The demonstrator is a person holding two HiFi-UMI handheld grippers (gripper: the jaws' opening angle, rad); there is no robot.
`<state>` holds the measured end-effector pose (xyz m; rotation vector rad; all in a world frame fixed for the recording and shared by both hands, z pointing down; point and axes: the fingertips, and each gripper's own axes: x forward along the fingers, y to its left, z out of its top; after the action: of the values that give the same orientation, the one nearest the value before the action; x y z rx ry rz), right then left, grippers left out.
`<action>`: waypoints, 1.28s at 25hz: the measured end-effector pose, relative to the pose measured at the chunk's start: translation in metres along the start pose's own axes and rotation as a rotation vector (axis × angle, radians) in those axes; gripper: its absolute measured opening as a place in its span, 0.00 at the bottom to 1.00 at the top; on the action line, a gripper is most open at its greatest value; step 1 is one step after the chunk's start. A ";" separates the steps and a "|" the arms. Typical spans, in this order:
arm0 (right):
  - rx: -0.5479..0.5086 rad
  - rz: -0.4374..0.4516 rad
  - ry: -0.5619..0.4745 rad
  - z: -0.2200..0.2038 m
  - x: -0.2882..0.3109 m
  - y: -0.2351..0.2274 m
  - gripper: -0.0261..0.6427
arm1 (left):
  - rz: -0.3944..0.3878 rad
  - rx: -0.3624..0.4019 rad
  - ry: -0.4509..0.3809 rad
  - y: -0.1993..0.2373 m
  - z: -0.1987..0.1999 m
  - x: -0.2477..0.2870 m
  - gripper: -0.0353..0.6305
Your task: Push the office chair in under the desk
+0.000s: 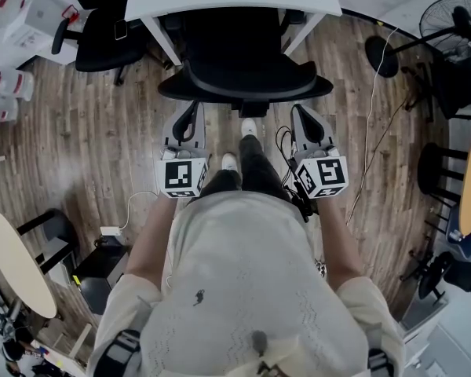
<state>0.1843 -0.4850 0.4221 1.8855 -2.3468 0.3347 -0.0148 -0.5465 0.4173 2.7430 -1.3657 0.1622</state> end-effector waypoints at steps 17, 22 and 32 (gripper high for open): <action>0.067 0.024 -0.030 0.014 -0.055 0.054 0.05 | 0.005 -0.061 0.015 -0.016 0.011 -0.059 0.09; 0.021 0.043 -0.049 0.030 -0.065 0.065 0.05 | 0.002 -0.075 -0.007 -0.018 0.028 -0.069 0.09; 0.017 0.061 -0.161 0.086 -0.077 0.071 0.05 | 0.000 -0.097 -0.151 -0.014 0.098 -0.081 0.09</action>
<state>0.1362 -0.4183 0.3143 1.9187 -2.5162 0.2162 -0.0465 -0.4851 0.3098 2.7220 -1.3689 -0.1107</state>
